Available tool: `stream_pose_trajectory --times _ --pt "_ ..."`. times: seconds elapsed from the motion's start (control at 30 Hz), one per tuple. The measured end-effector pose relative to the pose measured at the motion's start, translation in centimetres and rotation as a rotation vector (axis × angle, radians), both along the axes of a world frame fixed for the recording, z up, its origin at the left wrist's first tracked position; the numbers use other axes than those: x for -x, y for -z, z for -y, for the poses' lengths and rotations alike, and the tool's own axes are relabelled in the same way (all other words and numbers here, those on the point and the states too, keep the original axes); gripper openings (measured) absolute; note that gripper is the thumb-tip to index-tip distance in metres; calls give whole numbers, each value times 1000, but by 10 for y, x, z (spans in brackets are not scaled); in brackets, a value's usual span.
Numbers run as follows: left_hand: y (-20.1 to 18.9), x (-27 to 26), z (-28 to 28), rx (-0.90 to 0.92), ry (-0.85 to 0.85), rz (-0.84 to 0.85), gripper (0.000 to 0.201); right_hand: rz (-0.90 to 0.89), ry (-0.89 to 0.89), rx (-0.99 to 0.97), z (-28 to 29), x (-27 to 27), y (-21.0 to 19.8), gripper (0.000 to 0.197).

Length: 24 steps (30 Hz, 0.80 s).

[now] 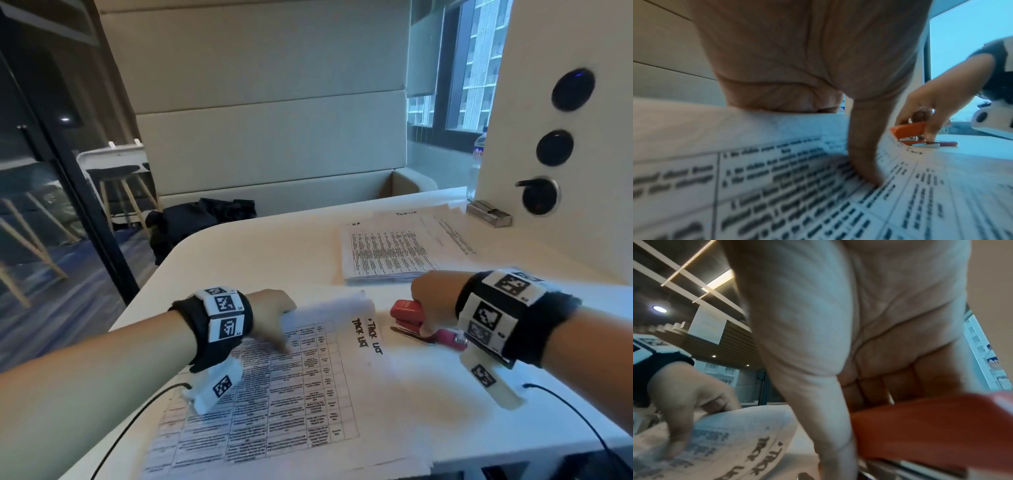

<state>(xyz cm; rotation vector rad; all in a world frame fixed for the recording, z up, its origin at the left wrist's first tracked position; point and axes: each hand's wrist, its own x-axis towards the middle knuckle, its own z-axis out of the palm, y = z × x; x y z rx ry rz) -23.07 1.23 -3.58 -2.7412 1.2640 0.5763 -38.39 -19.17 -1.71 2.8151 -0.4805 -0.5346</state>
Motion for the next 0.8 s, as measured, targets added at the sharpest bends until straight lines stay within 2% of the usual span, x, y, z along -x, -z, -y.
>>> stream_pose_trajectory --times 0.03,0.07,0.17,0.2,0.27,0.33,0.37,0.43,0.5,0.57,0.6,0.73,0.8 --pt "-1 -3 -3 58 1 31 29 13 17 -23 2 1 0 49" --pt "-3 -6 -7 134 -8 45 20 37 48 -64 4 2 -1 52" --pt "-16 -16 -23 475 -122 30 23 202 127 -221 14 2 -3 70" --pt "-22 -18 -27 624 -169 15 18 304 140 -303 17 0 -4 77" --pt "-33 -20 -37 886 -263 -26 11 602 176 -589 20 -5 -5 96" --pt "-41 -20 -43 1122 -308 -97 18 938 212 -933 15 -11 -6 121" --pt "-44 -20 -45 1236 -322 -130 22 1058 217 -1062 12 -14 -6 127" --pt "-45 -16 -47 1407 -349 -179 23 1168 235 -1265 2 -19 -6 117" --pt "-44 -10 -46 1497 -334 -235 23 1231 238 -1436 -11 -26 -4 79" --pt "-42 -7 -43 1524 -284 -263 26 1335 198 -1414 -24 -35 0 37" --pt "-42 -6 -42 1530 -267 -255 28 1397 178 -1378 -29 -39 2 26" --pt "-53 -6 -43 1596 -204 -239 29 1624 33 -1347 -42 -45 -15 31" --pt "-63 -2 -45 1653 -176 -289 28 1678 -76 -1375 -45 -43 -30 30"
